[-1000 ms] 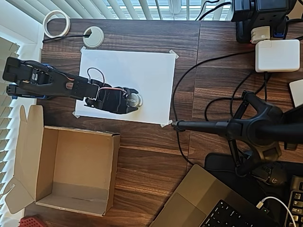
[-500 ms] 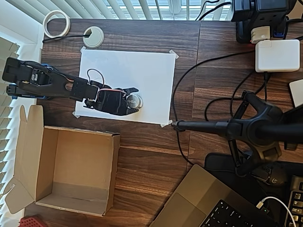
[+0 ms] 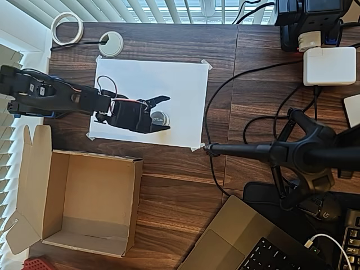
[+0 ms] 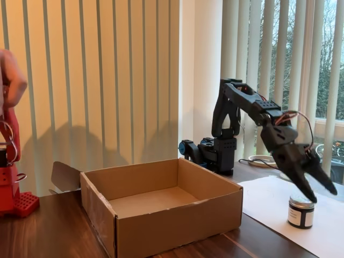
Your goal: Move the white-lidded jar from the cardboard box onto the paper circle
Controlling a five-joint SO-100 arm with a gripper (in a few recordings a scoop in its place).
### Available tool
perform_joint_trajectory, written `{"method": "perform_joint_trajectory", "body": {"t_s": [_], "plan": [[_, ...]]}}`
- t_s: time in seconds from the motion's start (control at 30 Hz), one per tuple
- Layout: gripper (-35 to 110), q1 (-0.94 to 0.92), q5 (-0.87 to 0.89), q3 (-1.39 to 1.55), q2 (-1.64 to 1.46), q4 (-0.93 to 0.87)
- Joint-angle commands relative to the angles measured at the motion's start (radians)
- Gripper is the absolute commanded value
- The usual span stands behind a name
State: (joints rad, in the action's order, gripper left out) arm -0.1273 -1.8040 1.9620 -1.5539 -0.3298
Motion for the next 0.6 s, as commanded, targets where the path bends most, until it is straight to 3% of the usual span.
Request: {"method": "perform_joint_trajectory", "body": {"t_s": [0.0, 0.23, 0.4, 0.57], "plan": [[44, 0.005, 0.054, 0.040, -0.255, 0.066], [42, 0.025, 0.307, 0.298, -0.655, 0.152], [29, 0.054, 0.249, 0.551, -1.035, 0.149], [24, 0.081, 0.333, 0.756, -1.384, 0.143]]}}
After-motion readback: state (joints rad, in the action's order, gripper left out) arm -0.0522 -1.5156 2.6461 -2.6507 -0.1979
